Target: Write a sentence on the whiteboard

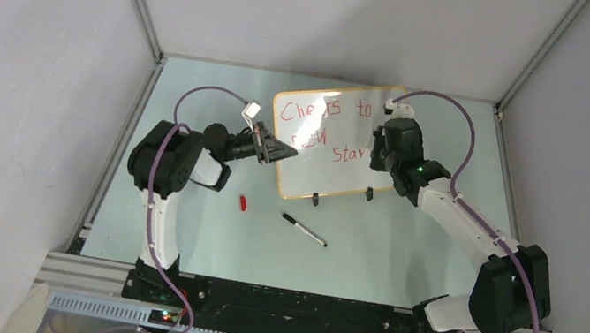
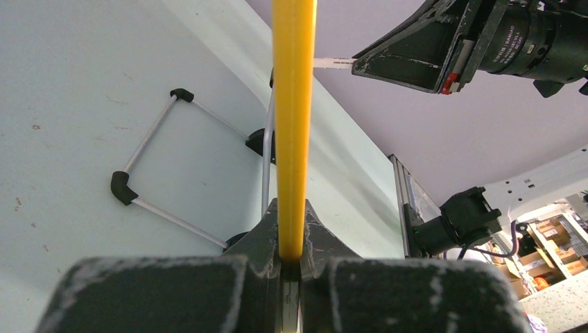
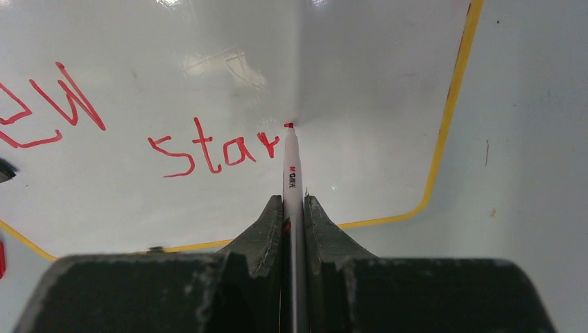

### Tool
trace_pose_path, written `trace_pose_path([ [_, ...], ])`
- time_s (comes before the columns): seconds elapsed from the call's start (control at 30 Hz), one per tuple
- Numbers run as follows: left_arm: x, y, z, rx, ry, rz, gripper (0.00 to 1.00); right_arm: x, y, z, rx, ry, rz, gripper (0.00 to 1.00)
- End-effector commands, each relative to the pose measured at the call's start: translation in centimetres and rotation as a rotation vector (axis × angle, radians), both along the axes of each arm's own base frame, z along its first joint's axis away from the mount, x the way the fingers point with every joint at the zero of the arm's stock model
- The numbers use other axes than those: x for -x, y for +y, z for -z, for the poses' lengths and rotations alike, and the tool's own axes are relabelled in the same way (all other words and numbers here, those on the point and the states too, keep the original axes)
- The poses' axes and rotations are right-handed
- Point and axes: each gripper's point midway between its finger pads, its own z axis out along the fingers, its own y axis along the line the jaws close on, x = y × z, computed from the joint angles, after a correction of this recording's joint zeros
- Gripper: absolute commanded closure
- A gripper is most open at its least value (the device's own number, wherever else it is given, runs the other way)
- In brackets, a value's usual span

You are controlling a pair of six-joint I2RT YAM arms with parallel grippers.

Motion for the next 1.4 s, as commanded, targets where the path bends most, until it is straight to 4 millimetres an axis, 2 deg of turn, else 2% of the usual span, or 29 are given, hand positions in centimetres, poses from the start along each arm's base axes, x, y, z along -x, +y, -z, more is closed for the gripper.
trace_pose_path([
  [0.0, -0.1, -0.3, -2.5, 0.022, -0.098, 0.015, 1.00, -1.2, -0.5, -1.4, -0.001, -0.052, 0.043, 1.00],
  [0.47, -0.2, -0.3, -2.4, 0.022, -0.096, 0.015, 1.00, -1.0, -0.5, -2.2, -0.020, -0.062, 0.037, 1.00],
  [0.67, -0.1, -0.3, -2.4, 0.023, -0.096, 0.016, 1.00, -0.7, -0.3, -4.2, -0.053, -0.108, 0.021, 1.00],
  [0.8, -0.2, -0.3, -2.4, 0.022, -0.095, 0.016, 1.00, -0.7, -0.2, -4.8, -0.063, -0.125, 0.012, 1.00],
  [1.37, -0.1, -0.3, -2.4, 0.022, -0.096, 0.017, 1.00, -1.9, 0.4, -4.0, -0.057, -0.103, 0.006, 1.00],
])
